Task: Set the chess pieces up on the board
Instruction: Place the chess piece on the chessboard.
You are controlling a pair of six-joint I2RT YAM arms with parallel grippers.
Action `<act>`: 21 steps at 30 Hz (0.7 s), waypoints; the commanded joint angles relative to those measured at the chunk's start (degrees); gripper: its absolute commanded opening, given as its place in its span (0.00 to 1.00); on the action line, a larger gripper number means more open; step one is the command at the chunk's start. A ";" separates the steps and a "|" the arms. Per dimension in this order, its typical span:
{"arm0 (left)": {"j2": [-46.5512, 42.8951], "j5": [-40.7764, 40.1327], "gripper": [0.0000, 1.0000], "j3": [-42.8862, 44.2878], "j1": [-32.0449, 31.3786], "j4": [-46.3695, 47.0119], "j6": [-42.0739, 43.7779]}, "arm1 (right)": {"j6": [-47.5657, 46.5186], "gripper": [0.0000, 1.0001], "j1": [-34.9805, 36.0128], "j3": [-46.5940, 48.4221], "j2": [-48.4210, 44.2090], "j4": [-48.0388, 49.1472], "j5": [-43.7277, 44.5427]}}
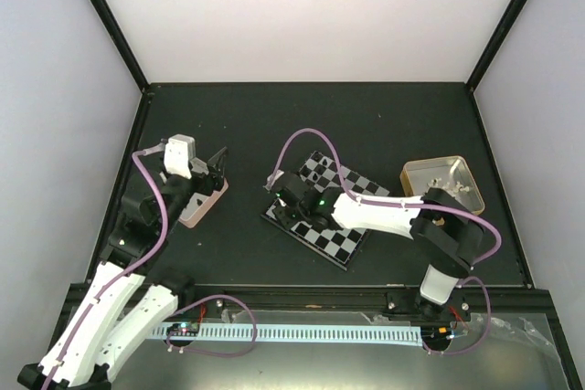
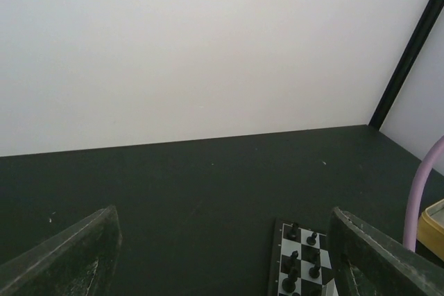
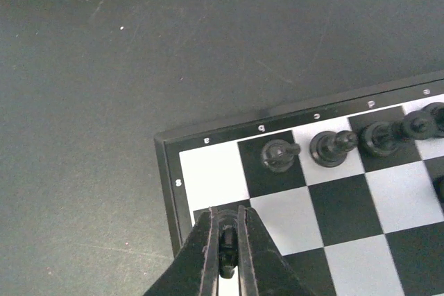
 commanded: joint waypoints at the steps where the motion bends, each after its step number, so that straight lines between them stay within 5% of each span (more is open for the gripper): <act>1: 0.22 -1.41 0.83 0.02 -0.06 0.52 0.38 | 1.14 0.01 0.18 0.85 -2.85 2.48 6.79; 9: 0.96 -1.29 0.83 0.07 -0.08 0.79 0.29 | 4.27 0.01 -5.87 3.24 -7.26 0.10 9.03; 21: 1.47 -1.44 0.83 0.16 -0.09 0.32 0.30 | 8.52 0.02 -18.72 12.10 4.29 -6.74 5.55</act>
